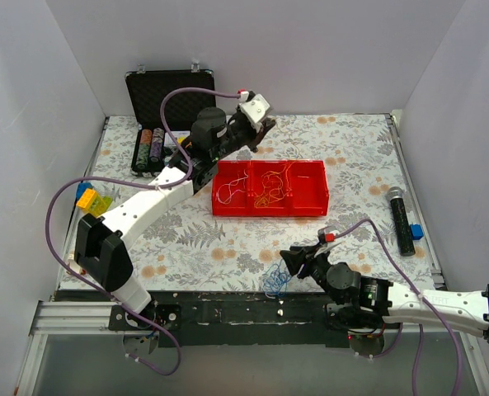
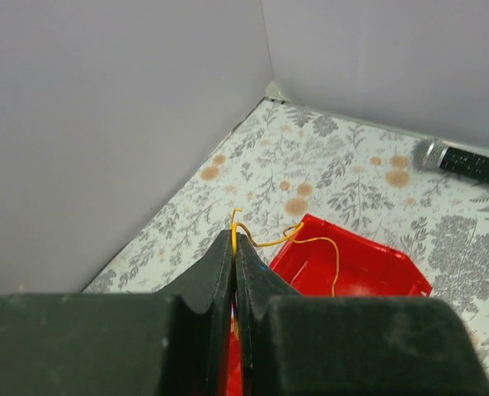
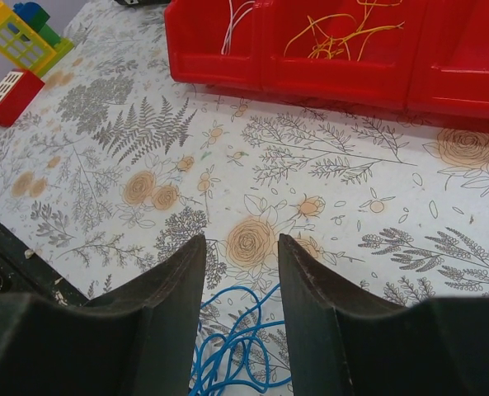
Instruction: Untangle the cables
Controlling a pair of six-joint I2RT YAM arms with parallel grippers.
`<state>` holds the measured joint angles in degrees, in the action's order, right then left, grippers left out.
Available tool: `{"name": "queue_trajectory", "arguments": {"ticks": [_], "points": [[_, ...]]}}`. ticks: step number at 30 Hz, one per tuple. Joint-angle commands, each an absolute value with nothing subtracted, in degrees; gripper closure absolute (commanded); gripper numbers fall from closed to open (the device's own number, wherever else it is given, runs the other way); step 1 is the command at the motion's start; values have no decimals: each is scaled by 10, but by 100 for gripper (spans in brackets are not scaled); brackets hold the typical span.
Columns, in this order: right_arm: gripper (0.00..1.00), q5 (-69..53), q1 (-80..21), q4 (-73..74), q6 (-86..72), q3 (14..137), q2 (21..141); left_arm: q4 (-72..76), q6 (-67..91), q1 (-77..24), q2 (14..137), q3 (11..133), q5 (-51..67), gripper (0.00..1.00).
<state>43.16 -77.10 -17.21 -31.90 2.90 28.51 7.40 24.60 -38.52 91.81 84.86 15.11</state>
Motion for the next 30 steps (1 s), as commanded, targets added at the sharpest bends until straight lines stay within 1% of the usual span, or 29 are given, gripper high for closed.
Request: {"name": "queue_trajectory", "arguments": {"ticks": [1,8,11,14,19,24,25,28,30], "points": [[52,443,-770,-170,-331,-22,272,79,204,-387,889,811,131,100],[52,445,-770,-163,-335,-19,268,91,138,-387,914,763,97,100],[52,445,-770,-154,-336,-10,271,77,111,-388,956,781,42,100],[53,448,-770,-152,-335,-8,270,62,90,-388,989,813,11,100],[53,448,-770,-150,-335,-8,263,61,55,-394,1011,823,8,100],[53,452,-770,-142,-331,-9,257,45,61,-414,1025,811,15,100],[53,453,-770,-141,-331,14,256,39,65,-418,1029,810,14,100],[53,455,-770,-133,-329,19,254,21,70,-435,1055,819,8,100],[53,457,-770,-127,-330,25,253,4,79,-439,1070,832,-16,100]]}}
